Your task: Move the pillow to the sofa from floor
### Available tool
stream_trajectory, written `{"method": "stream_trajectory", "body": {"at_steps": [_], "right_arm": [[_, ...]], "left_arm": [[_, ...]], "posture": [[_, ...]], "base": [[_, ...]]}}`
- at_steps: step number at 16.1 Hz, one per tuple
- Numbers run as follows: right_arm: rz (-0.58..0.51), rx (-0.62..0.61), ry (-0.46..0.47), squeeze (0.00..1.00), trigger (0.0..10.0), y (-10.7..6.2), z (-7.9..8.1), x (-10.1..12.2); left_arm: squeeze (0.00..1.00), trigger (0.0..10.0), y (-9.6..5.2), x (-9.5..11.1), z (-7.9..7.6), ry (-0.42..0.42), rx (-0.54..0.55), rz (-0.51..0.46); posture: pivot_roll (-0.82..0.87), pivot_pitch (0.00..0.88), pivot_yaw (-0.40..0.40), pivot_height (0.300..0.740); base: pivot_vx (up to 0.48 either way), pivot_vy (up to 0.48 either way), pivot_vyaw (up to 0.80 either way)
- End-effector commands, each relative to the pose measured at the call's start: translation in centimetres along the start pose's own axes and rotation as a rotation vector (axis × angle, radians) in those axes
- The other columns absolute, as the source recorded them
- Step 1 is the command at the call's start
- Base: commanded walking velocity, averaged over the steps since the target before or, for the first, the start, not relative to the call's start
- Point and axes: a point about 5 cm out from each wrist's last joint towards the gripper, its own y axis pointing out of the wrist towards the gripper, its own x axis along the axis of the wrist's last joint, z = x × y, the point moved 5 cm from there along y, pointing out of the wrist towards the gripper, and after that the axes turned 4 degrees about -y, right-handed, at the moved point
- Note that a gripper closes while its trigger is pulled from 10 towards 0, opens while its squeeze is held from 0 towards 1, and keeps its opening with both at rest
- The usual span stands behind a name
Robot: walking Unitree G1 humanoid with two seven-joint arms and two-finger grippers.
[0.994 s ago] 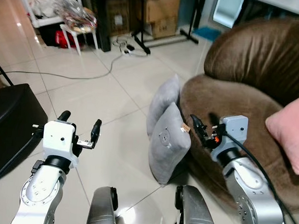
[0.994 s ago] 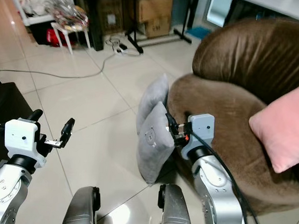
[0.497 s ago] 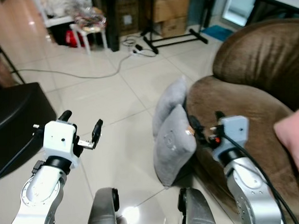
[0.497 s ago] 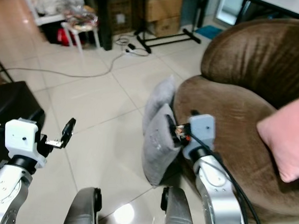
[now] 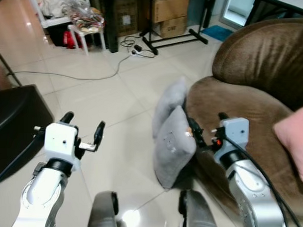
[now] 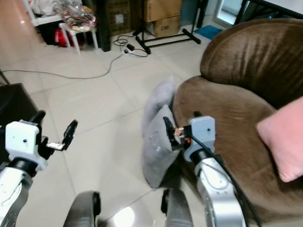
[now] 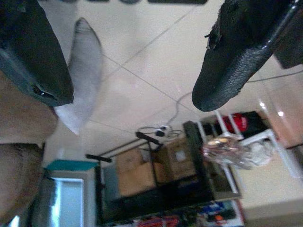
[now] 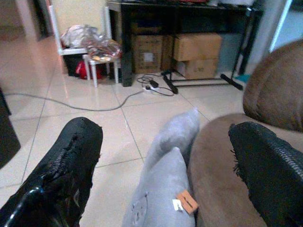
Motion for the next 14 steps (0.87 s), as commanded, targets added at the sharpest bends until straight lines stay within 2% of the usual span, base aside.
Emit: {"method": "stream_trajectory", "body": {"at_steps": [1,5,8,11,12,14], "right_arm": [[0.010,-0.007,0.002,1.00,10.0,-0.2,-0.5,-0.1],[-0.004,0.010,-0.005,1.00,10.0,-0.2,-0.3,0.1],[0.003,0.031,-0.001,1.00,10.0,-0.3,0.0,0.0],[0.003,0.056,0.027,1.00,10.0,-0.4,0.3,-0.2],[0.013,0.130,0.023,1.00,10.0,-0.6,1.3,-0.4],[0.016,0.158,0.033,1.00,10.0,-0.8,1.6,-0.5]], "left_arm": [[1.00,10.0,0.1,0.7,-0.4,0.002,-0.021,-0.030],[1.00,10.0,0.0,0.6,-0.4,-0.001,-0.022,-0.027],[1.00,10.0,-0.1,0.6,-0.4,0.000,-0.022,-0.024],[1.00,10.0,-0.1,0.5,-0.6,0.007,-0.031,-0.022],[1.00,10.0,-0.1,0.5,-0.7,0.008,-0.034,-0.024],[1.00,10.0,0.0,0.5,-0.8,0.016,-0.030,-0.023]], "posture": [[-0.04,0.023,0.005,0.595],[-0.04,0.032,0.003,0.595],[-0.04,0.038,0.007,0.595],[-0.05,0.042,0.011,0.595],[-0.05,0.042,0.011,0.595],[-0.05,0.046,0.010,0.595]], "base": [[0.322,0.000,-0.77],[0.327,0.000,0.00],[0.331,0.000,0.80],[0.311,0.000,0.00],[0.292,0.000,0.00],[0.141,0.000,0.00]]}}
